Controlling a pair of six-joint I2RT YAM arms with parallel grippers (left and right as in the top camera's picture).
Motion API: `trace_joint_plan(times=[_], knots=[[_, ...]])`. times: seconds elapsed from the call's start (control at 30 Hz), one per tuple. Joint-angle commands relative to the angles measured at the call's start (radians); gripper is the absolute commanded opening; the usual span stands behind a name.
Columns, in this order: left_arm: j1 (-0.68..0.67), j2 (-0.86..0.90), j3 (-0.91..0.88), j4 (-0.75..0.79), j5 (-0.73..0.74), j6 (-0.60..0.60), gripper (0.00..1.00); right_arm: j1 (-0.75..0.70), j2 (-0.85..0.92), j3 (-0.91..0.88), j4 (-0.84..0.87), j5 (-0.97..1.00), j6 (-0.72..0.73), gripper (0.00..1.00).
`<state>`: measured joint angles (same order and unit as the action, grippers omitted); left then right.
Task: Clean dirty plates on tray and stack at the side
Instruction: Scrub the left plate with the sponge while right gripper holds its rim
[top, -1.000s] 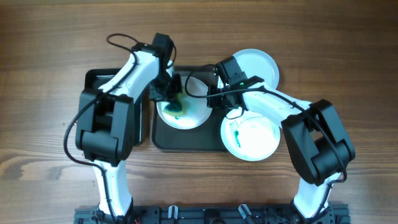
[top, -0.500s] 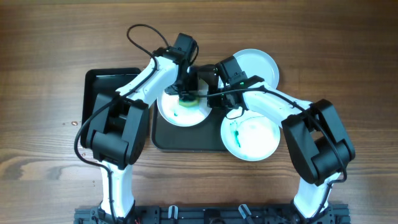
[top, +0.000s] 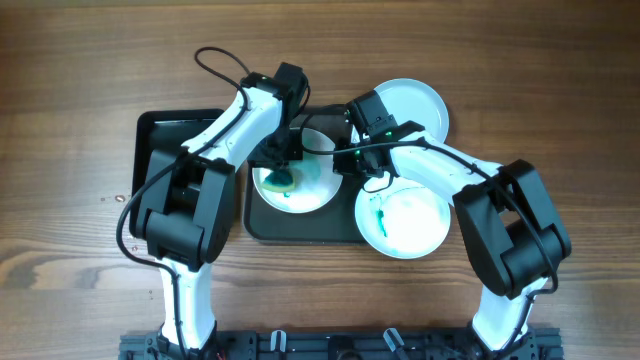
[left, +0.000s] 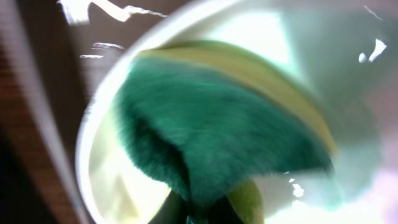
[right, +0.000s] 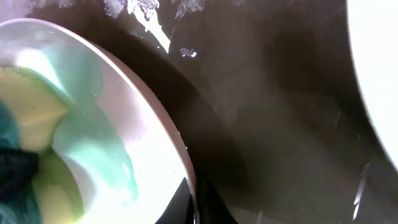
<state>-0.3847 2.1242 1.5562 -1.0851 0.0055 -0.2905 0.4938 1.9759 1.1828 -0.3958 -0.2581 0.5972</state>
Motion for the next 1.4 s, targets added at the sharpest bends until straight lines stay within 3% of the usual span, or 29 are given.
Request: trace_joint_plan(times=[0.0, 0.07, 0.17, 0.3, 0.43, 0.6, 0.73, 0.87, 0.93, 1.03, 1.17, 1.2, 1.37], knots=[[-0.010, 0.016, -0.006, 0.006, 0.271, 0.267, 0.04, -0.011, 0.029, -0.006, -0.014, 0.032, 0.008, 0.04], [-0.013, 0.016, -0.007, 0.031, 0.289, 0.313, 0.04, -0.011, 0.029, -0.006, -0.014, 0.032, 0.008, 0.04], [-0.008, 0.016, -0.042, 0.084, 0.203, 0.277, 0.04, -0.011, 0.029, -0.006, -0.014, 0.032, 0.008, 0.04], [-0.005, 0.016, -0.107, 0.096, -0.074, -0.149, 0.04, -0.017, 0.029, -0.006, -0.013, 0.033, 0.008, 0.04], [-0.016, 0.016, -0.113, 0.015, -0.085, -0.393, 0.04, -0.034, 0.029, -0.006, -0.016, 0.032, 0.008, 0.04], [-0.019, 0.015, -0.113, -0.065, -0.085, -0.381, 0.04, -0.035, 0.029, -0.006, -0.017, 0.032, 0.008, 0.04], [-0.019, 0.015, -0.113, -0.072, -0.074, -0.192, 0.04, -0.035, 0.029, -0.006, -0.017, 0.025, 0.008, 0.04], [-0.019, 0.015, -0.113, 0.069, 0.233, 0.195, 0.04, -0.035, 0.029, -0.006, -0.025, 0.013, 0.008, 0.04], [-0.019, 0.015, -0.113, 0.140, 0.408, 0.296, 0.04, -0.035, 0.029, -0.006, -0.032, 0.013, 0.008, 0.04], [-0.019, 0.015, -0.113, 0.268, 0.484, 0.275, 0.04, -0.035, 0.029, -0.006, -0.035, 0.013, 0.008, 0.04], [-0.015, 0.015, -0.113, 0.410, 0.406, 0.164, 0.04, -0.035, 0.029, -0.006, -0.035, 0.014, 0.008, 0.04], [-0.014, 0.016, -0.113, 0.427, 0.357, 0.126, 0.04, -0.035, 0.029, -0.006, -0.035, 0.014, 0.008, 0.04], [-0.014, 0.015, -0.113, 0.385, -0.210, -0.229, 0.04, -0.035, 0.029, -0.006, -0.035, 0.013, 0.008, 0.04]])
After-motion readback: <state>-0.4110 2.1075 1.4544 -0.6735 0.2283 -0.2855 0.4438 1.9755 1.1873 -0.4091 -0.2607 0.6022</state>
